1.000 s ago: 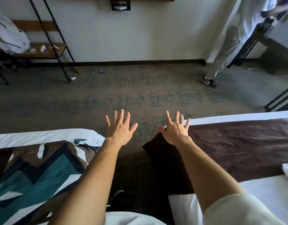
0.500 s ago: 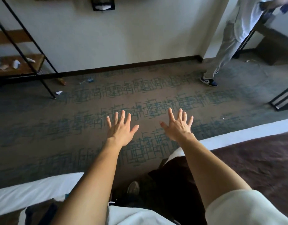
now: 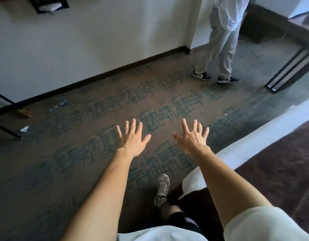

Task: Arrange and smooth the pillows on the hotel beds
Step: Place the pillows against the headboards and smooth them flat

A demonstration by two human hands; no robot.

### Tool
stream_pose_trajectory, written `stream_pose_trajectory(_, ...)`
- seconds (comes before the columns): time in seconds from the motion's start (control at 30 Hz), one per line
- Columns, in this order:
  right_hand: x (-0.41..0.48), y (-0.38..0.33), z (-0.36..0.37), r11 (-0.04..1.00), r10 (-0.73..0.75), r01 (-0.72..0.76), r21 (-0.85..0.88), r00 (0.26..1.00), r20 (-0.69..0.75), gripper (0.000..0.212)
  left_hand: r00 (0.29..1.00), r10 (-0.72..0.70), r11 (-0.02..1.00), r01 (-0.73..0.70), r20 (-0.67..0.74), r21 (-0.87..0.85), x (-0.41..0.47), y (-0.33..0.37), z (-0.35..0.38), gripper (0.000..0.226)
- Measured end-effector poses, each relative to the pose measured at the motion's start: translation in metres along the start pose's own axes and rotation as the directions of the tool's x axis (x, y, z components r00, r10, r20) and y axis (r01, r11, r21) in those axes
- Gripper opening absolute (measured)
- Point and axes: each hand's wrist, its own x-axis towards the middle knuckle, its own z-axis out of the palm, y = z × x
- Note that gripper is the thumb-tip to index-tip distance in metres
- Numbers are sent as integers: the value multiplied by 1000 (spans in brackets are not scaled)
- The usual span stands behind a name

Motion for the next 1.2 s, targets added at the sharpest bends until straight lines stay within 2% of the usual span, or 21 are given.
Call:
stream_pose_trajectory(0.27,126,54,-37,985,157,-154,74,987,-36,83,990,136,990,-136,25,21,150,76,-31,80)
stream_pose_trajectory(0.63,217,140,-79,911,363,-364,195,931,39,81,923,362,922,-375,127,99,284,212,-64,79)
stream_pose_trajectory(0.87,268,197,-80,818,510,-512,263,856,79,81,840,500,826,-536,210,175,366,294,-69,78)
stream_pose_trajectory(1.2,369,280,-125,625,699,-704,336,697,160,82,681,671,656,-730,294,193,504,429,-99,78)
